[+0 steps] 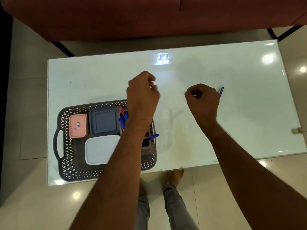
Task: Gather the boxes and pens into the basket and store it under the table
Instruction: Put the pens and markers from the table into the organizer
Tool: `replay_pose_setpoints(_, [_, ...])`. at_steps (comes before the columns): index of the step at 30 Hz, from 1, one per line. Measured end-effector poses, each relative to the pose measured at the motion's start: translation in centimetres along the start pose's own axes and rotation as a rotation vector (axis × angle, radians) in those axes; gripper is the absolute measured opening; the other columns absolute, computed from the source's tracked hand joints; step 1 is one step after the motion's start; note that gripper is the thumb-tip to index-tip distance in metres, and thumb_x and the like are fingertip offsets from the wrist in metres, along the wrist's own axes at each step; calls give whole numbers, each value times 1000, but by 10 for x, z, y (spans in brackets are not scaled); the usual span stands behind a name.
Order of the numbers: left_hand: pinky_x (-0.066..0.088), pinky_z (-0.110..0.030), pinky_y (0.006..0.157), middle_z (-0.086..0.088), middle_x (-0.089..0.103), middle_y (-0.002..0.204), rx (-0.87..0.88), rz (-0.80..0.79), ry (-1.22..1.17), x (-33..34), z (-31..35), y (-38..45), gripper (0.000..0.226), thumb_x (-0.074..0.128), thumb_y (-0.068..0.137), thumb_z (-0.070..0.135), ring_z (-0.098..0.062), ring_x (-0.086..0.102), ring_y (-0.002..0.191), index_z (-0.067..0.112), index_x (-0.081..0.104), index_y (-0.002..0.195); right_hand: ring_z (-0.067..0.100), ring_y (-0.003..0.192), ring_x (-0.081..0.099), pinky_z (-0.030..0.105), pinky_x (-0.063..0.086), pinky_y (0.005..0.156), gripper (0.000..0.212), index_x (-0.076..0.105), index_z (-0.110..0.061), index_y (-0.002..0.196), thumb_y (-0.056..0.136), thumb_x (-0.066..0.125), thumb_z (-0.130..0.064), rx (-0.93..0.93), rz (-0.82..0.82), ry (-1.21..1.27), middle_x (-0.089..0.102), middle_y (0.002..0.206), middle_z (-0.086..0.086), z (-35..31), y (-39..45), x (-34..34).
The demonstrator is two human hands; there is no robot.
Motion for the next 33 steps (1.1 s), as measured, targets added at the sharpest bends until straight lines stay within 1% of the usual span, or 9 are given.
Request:
replay_pose_setpoints(3, [57,-34,87,-2,73,98,66,-96,27,50,27,-1,17,67,89,8,-18,69,93,13,70,105,6,68,68,11,47,74,13,75,-16,85,79,65,-21,54,42,-7,74,77,-8,27,11,-16])
replay_pose_setpoints(4, [56,-36,88,-4,72,101,81,-129,36,67,34,-1,18,67,89,8,-20,68,97,12,70,106,7,70,68,12,46,74,13,75,-16,86,79,65,-19,72,65,-18,75,79,-6,36,14,-21])
replay_pose_setpoints(7, [53,-34,88,-6,70,108,121,-210,74,110,48,-1,23,66,88,7,-22,65,104,11,67,111,14,81,70,22,46,78,16,76,-14,90,80,65,-12,142,121,-61,76,85,-1,60,22,-31])
replay_pose_setpoints(10, [51,-33,89,-8,68,115,150,-255,157,145,56,1,27,67,89,7,-23,61,109,9,64,116,17,87,70,20,40,78,20,75,-12,95,79,64,-10,204,158,-82,76,91,1,83,28,-38])
replay_pose_setpoints(13, [45,-34,91,-11,62,121,167,-269,233,172,56,0,29,63,91,5,-27,56,115,7,61,120,21,90,68,22,38,78,22,72,-8,97,77,65,-8,235,164,-79,74,95,4,102,36,-41])
replay_pose_setpoints(17, [44,-36,94,-12,57,126,170,-305,306,201,46,-2,33,58,94,3,-28,51,120,8,57,127,24,95,64,23,36,79,26,68,-6,104,79,67,-12,273,161,-111,70,101,8,122,48,-39])
replay_pose_setpoints(22, [48,-33,90,-9,57,122,195,-343,384,228,40,-4,32,66,93,8,-25,52,117,11,58,123,14,92,52,18,28,76,41,61,-6,121,83,71,-18,336,113,-156,65,113,10,141,57,-34])
replay_pose_setpoints(27, [50,-33,87,-8,59,120,233,-326,488,241,41,-1,31,68,92,11,-24,54,114,13,58,122,23,99,63,24,35,82,44,58,-6,122,82,71,-18,352,52,-160,68,107,9,149,59,-29])
replay_pose_setpoints(33, [52,-33,85,-9,61,116,215,-328,459,245,39,-3,28,69,93,12,-23,58,108,12,59,119,24,89,65,26,37,80,47,58,-5,122,76,66,-6,367,14,-140,70,90,9,148,60,-26])
Point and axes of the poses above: each hand's wrist, its own y-axis towards the middle knuckle, its own x-axis out of the palm, z = x × y, the point moved 4 cm from there along y, towards the middle knuckle
